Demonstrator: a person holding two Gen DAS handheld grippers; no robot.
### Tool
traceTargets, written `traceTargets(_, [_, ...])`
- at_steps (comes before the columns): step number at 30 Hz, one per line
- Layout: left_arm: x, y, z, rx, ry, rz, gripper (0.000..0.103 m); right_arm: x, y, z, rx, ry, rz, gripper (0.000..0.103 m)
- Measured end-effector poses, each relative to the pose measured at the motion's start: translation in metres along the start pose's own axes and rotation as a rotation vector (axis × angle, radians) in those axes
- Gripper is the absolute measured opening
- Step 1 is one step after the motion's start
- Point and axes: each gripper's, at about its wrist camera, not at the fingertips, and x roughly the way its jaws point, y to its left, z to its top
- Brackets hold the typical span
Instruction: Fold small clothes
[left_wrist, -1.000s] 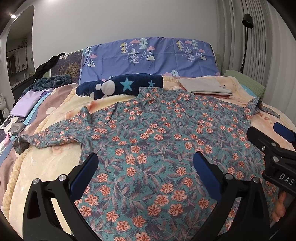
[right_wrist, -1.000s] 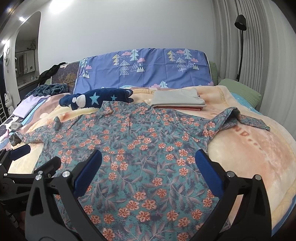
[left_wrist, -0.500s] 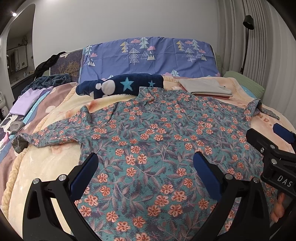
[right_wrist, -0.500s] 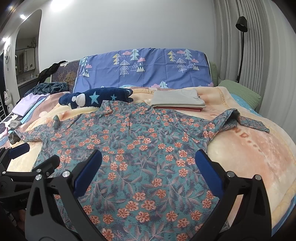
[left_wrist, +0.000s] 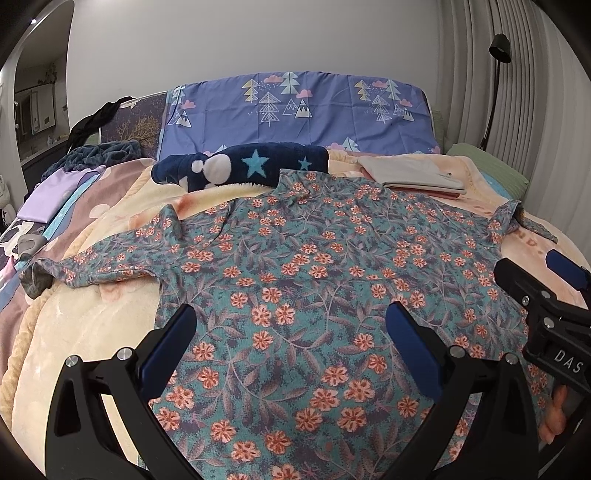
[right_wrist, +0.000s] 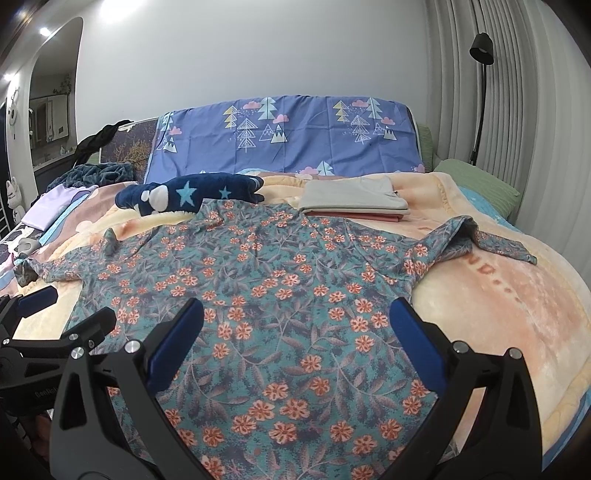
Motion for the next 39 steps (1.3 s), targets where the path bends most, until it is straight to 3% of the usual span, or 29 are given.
traceTargets(11, [-0.001, 0.0, 0.002, 0.003, -0.004, -0.008, 0.102, 0.001, -0.003, 0.001, 0.007, -0.002, -0.009, 0.093])
traceTargets(15, [-0.002, 0.0, 0.002, 0.002, -0.009, -0.013, 0.101, 0.002, -0.002, 0.001, 0.0, 0.002, -0.007, 0.077])
traceTargets(17, [-0.003, 0.001, 0.002, 0.004, -0.011, -0.021, 0.094, 0.002, -0.001, 0.0, -0.001, 0.005, -0.007, 0.065])
traceTargets(19, [-0.002, 0.003, 0.003, 0.004, -0.006, -0.04, 0.082, 0.004, 0.0, 0.0, -0.002, 0.016, -0.001, 0.038])
traceTargets(21, [0.0, 0.007, 0.005, -0.005, 0.002, -0.065, 0.068, 0.006, -0.001, 0.0, 0.002, 0.034, 0.01, 0.018])
traceTargets(23, [0.006, 0.021, 0.007, -0.048, 0.028, -0.106, 0.046, 0.011, -0.003, 0.0, 0.002, 0.058, 0.029, 0.016])
traceTargets(25, [0.01, 0.042, 0.009, -0.119, 0.05, -0.147, 0.038, 0.013, -0.003, -0.001, 0.003, 0.073, 0.063, 0.016])
traceTargets(27, [0.015, 0.076, 0.008, -0.22, 0.069, -0.148, 0.038, 0.016, -0.003, -0.002, 0.001, 0.089, 0.096, 0.016])
traceTargets(30, [0.021, 0.142, 0.005, -0.363, 0.074, -0.032, 0.039, 0.021, -0.002, -0.002, -0.003, 0.115, 0.116, 0.017])
traceTargets(33, [0.035, 0.23, 0.001, -0.556, 0.092, 0.13, 0.051, 0.028, -0.003, -0.004, 0.014, 0.15, 0.135, 0.03])
traceTargets(37, [0.059, 0.321, 0.004, -0.778, 0.132, 0.247, 0.056, 0.034, -0.001, -0.006, 0.021, 0.182, 0.13, 0.033])
traceTargets(39, [0.075, 0.349, 0.008, -0.829, 0.162, 0.307, 0.061, 0.036, 0.0, -0.007, 0.018, 0.189, 0.123, 0.035])
